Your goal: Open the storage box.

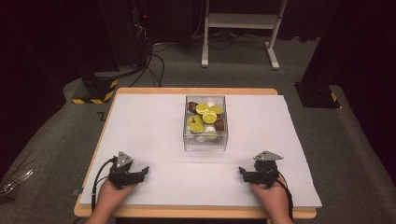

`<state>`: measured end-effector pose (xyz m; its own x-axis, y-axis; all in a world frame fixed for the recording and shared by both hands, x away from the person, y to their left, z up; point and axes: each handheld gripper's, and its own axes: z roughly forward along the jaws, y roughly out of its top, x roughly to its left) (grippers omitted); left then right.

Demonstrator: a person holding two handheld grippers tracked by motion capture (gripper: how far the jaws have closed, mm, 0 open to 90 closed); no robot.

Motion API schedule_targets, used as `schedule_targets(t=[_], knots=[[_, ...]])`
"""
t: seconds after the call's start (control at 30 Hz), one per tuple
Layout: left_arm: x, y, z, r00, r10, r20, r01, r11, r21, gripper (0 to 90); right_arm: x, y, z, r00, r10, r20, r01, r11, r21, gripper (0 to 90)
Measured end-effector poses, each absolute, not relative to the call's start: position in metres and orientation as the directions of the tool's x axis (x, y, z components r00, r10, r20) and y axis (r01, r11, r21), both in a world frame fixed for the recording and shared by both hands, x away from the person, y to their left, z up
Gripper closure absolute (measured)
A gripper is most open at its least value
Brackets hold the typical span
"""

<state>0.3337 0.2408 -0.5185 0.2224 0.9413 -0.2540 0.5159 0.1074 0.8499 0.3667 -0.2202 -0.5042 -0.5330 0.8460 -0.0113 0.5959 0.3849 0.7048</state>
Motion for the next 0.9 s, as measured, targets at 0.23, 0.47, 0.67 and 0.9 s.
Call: schedule_targets(t=[0.23,0.47,0.67,0.9], knots=[[0.3342,0.2410,-0.5184,0.225,0.939,-0.259,0.518,0.110,0.848,23.0,0.3670,-0.2205,-0.5043,-0.533,0.846,-0.009,0.596,0.383,0.705,14.2],[0.3342,0.2410,-0.5184,0.226,0.939,-0.259,0.518,0.110,0.849,22.9,0.3667,-0.2205,-0.5044,-0.533,0.846,-0.010,0.596,0.383,0.706,14.2],[0.3340,0.2399,-0.5187,0.218,0.940,-0.262,0.513,0.118,0.850,23.0,0.3668,-0.2204,-0.5043,-0.533,0.846,-0.010,0.596,0.384,0.705,14.3],[0.3341,0.2409,-0.5185,0.224,0.939,-0.259,0.516,0.111,0.849,23.0,0.3664,-0.2202,-0.5042,-0.531,0.847,-0.010,0.598,0.383,0.704,14.4]])
